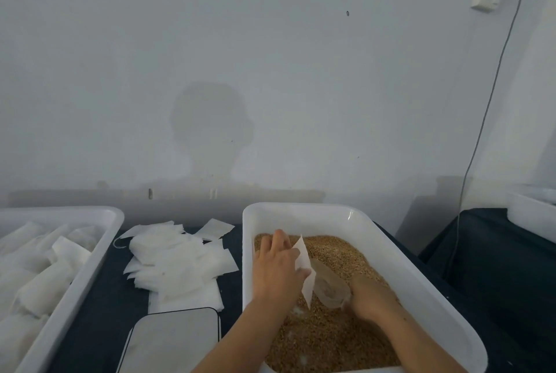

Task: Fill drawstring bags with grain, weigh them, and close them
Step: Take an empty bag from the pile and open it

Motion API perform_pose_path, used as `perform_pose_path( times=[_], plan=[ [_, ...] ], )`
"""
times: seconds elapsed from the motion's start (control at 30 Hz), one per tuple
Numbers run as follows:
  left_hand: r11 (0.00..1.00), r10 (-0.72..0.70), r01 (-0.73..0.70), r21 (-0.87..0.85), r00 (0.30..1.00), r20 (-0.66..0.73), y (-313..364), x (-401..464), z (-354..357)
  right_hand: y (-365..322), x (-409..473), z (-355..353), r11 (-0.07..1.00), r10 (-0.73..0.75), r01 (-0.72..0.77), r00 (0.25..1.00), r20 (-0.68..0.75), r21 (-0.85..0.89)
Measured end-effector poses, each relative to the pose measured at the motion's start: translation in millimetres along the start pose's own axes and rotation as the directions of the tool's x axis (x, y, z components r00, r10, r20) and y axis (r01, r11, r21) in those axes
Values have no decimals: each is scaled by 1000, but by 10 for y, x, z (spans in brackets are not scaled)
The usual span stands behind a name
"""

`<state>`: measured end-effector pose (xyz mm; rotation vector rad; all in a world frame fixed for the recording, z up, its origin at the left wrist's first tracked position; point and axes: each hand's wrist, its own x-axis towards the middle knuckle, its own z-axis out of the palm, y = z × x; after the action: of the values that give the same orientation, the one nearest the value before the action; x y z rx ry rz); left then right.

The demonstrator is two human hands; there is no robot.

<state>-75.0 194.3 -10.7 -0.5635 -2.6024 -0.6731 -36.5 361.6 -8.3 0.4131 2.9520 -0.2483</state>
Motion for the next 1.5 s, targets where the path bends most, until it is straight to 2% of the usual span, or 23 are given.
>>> perform_pose_path(
  times=[0.17, 0.27, 0.43, 0.6, 0.73, 0.9, 1.03, 1.1, 1.17, 1.33, 1.5],
  plan=[
    [999, -2, 1, -46, 1000, -18, 24, -33, -8, 30, -28, -160, 1000, 11, -9, 987, -163, 17],
    [998, 10, -9, -61, 1000, 7, 28, -34, -18, 93, -63, -429, 996, 51, -68, 962, -267, -56],
    [992, -56, 63, -113, 996, 65, 6, 8, -78, 97, -29, -757, 930, 81, -149, 975, -209, -337],
    [998, 19, -12, -61, 994, 111, 44, -6, -48, 12, 132, -733, 899, 100, -156, 983, -155, -410],
    [994, 111, -111, -12, 992, 67, 48, -10, 4, -103, 314, -596, 924, 72, -130, 983, -171, -358],
    [966, 234, -250, 63, 953, 194, 63, 11, 26, -220, 450, -404, 966, 97, -136, 979, -179, -221],
    [979, 175, -201, 40, 922, 346, 89, 22, -27, -220, 420, -316, 986, 72, -95, 984, -166, -136],
    [987, 154, -161, -14, 912, 380, 86, 19, -40, -158, 414, -305, 992, 71, -90, 980, -186, -94],
    [988, 151, -135, -69, 922, 357, 68, -2, -30, -73, 396, -319, 994, 68, -85, 970, -233, -63],
    [990, 111, -92, -111, 977, 184, 28, 0, 41, 115, 162, -487, 999, 0, 14, 947, -321, 41],
    [992, 78, -63, -113, 988, 135, -18, 41, 57, 274, -258, -725, 977, -96, 143, 958, -269, 161]
  ],
)
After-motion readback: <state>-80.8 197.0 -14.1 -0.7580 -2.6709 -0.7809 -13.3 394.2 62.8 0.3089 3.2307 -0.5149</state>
